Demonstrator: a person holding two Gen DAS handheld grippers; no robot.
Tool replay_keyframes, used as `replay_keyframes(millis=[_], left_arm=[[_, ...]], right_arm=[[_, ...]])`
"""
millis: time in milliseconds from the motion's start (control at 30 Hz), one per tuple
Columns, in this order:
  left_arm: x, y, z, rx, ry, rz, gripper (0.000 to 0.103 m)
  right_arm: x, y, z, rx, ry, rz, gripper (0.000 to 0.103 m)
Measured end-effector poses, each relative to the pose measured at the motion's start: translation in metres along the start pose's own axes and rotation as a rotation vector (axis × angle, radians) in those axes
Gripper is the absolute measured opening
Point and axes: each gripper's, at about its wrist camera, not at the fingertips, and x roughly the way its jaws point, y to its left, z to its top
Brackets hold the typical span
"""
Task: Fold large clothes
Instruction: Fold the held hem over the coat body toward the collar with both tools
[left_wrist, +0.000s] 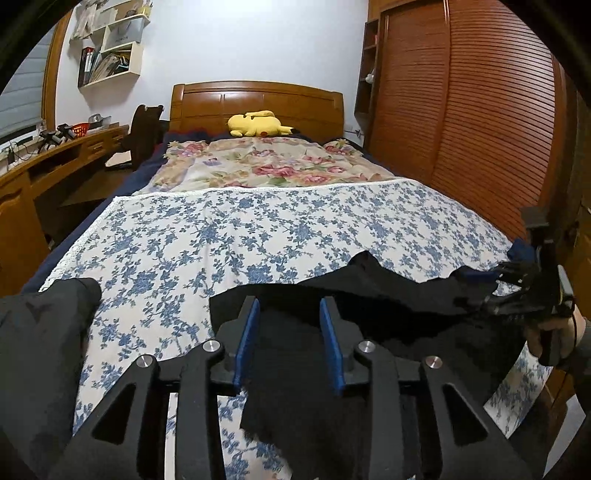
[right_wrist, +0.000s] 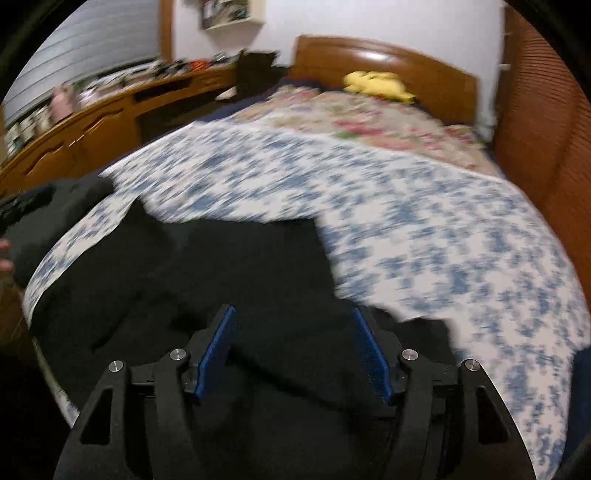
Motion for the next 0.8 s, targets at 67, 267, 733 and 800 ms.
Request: replay_keyframes(millis=[67, 267, 733, 800], left_arm=[[-0.004, 0.002, -0.004, 0.000, -0.001, -0.006, 0.038], [-0.010, 0.005, -0.012, 0.002, 0.002, -0.007, 0.047], [-0.014, 0.011, -0.018, -0.006, 0.001, 0.003, 0.051], [-0.013, 0.010, -0.019, -0.001, 0.005, 0.004, 0.052]], right_arm=[[0.006, 0.017, -0.002, -0.040, 0.015, 0.031, 0.067], [0.028, 0.031, 0.005, -0.134, 0.079, -0.031, 0.067], [0.088, -0.010, 0.072, -0.059, 0.125, -0.256, 0.067], [0.092, -0.003, 0.085, -0.070, 0.099, -0.306, 0.067]])
